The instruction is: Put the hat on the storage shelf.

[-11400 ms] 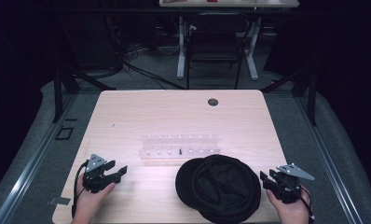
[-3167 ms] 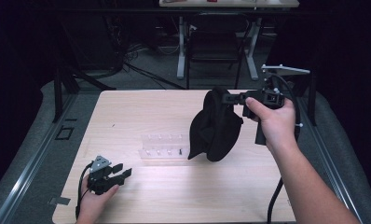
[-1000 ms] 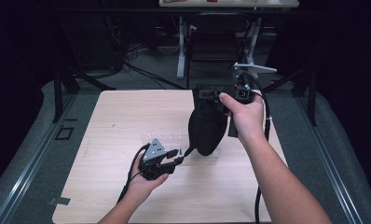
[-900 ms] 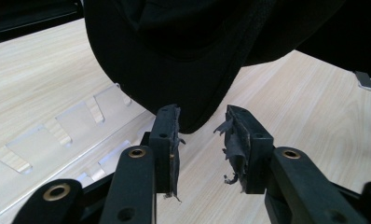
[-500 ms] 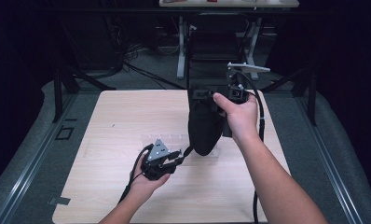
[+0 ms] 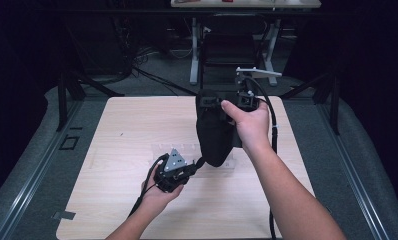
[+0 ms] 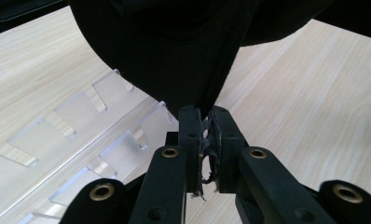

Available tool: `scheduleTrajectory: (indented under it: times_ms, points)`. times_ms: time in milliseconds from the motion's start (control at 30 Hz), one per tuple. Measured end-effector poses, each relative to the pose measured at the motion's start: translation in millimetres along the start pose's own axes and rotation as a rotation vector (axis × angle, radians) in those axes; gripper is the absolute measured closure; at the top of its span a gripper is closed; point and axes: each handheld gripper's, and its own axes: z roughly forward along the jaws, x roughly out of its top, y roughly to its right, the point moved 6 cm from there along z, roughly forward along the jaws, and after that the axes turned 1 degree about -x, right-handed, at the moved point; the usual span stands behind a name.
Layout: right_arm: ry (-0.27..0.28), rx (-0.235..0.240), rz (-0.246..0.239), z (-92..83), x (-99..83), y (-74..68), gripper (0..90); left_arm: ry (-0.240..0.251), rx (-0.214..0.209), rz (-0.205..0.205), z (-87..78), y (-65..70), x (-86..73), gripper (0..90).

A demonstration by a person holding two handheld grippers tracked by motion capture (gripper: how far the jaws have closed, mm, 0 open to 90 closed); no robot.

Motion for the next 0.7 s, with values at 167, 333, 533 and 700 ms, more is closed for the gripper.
scheduleTrajectory:
  times_ms: [167, 333, 533, 700]
  points:
    - [-0.008, 0.0, -0.003, 3.5, -1.4, -1.9, 88.2, -0.006, 0.007, 0.014, 0.3, 0.3, -0.9, 85.8]
    - [-0.013, -0.001, -0.011, 6.6, -2.9, -4.1, 88.0, -0.01, 0.012, 0.025, 0.7, -0.1, -2.4, 86.1]
    - [-0.022, 0.01, -0.016, 10.4, -5.2, -5.2, 87.5, -0.011, 0.017, 0.023, 0.8, -0.8, -4.8, 86.4]
    - [-0.03, 0.014, -0.021, 12.0, -5.9, -6.8, 86.7, -0.017, 0.018, 0.025, 0.6, -1.0, -6.2, 86.6]
